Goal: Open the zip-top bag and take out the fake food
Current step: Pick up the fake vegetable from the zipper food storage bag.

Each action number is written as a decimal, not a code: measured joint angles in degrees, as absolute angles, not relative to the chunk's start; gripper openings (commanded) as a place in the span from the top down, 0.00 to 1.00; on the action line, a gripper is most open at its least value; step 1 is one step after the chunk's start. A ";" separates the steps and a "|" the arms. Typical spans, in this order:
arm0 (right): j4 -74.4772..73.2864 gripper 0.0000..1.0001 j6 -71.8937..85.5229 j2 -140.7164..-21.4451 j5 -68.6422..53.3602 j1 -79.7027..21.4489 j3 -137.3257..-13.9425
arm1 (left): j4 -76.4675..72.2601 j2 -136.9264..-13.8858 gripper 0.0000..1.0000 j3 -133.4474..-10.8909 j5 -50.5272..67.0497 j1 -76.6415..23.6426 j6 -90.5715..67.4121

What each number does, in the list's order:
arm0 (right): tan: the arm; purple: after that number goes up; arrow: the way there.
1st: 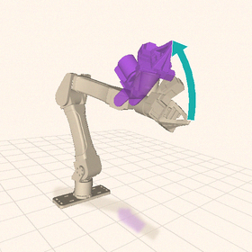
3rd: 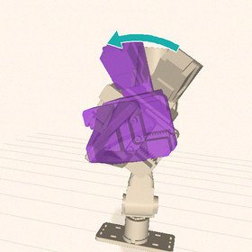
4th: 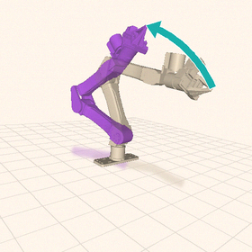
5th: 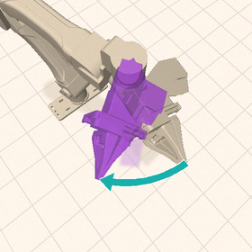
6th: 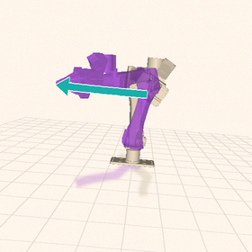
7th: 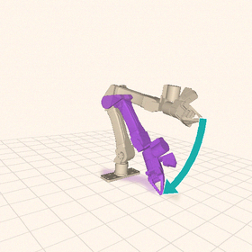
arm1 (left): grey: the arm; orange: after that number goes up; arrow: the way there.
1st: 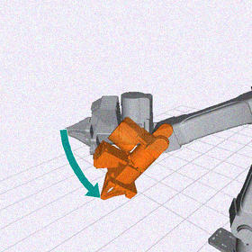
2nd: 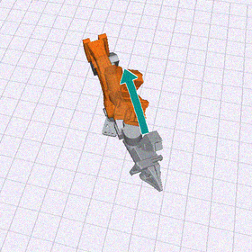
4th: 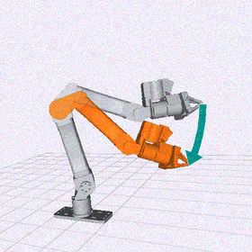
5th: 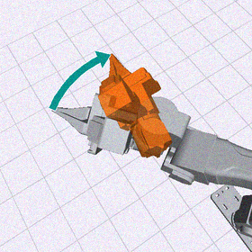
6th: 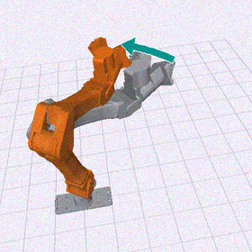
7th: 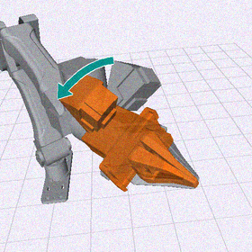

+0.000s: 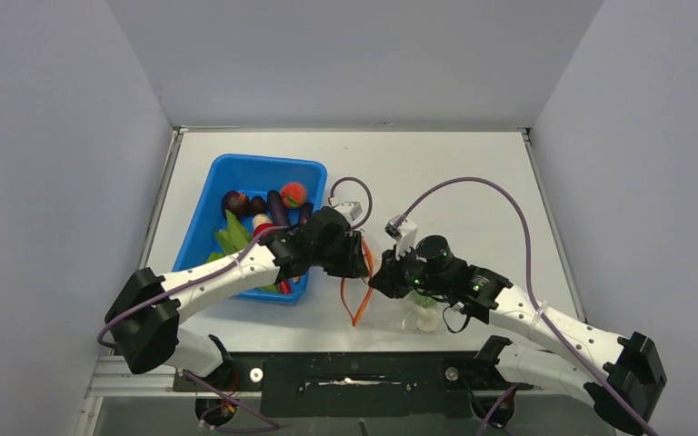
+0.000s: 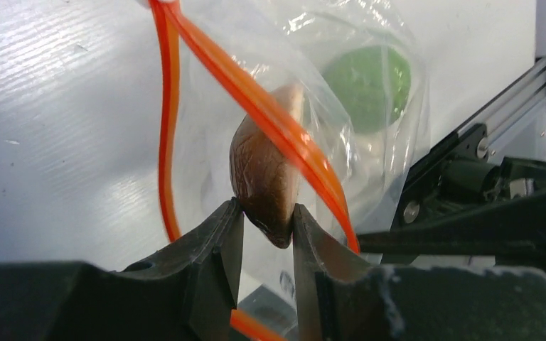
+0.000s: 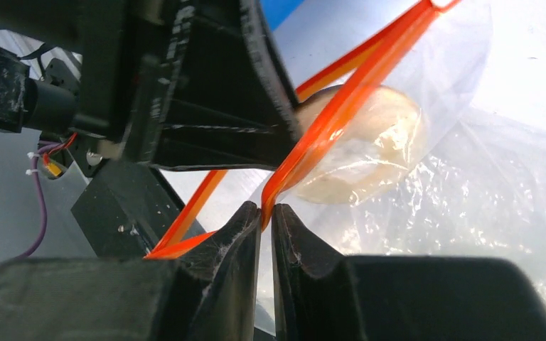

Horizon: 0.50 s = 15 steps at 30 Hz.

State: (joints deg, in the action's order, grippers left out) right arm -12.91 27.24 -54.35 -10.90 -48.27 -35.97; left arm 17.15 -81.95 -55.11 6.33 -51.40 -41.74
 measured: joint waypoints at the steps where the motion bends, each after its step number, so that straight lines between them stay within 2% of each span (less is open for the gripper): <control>1: -13.13 0.87 27.20 -54.24 -10.66 -48.05 -35.94 | 18.76 -81.95 1.00 -56.05 6.61 -51.53 -40.95; 9: -14.85 0.87 27.20 -54.24 -7.79 -47.18 -35.86 | 31.88 -82.76 1.00 -58.76 8.01 -52.07 -35.86; 15: -15.16 0.87 27.18 -54.39 -7.22 -46.85 -35.86 | 33.06 -84.62 1.00 -59.59 8.73 -54.35 -35.62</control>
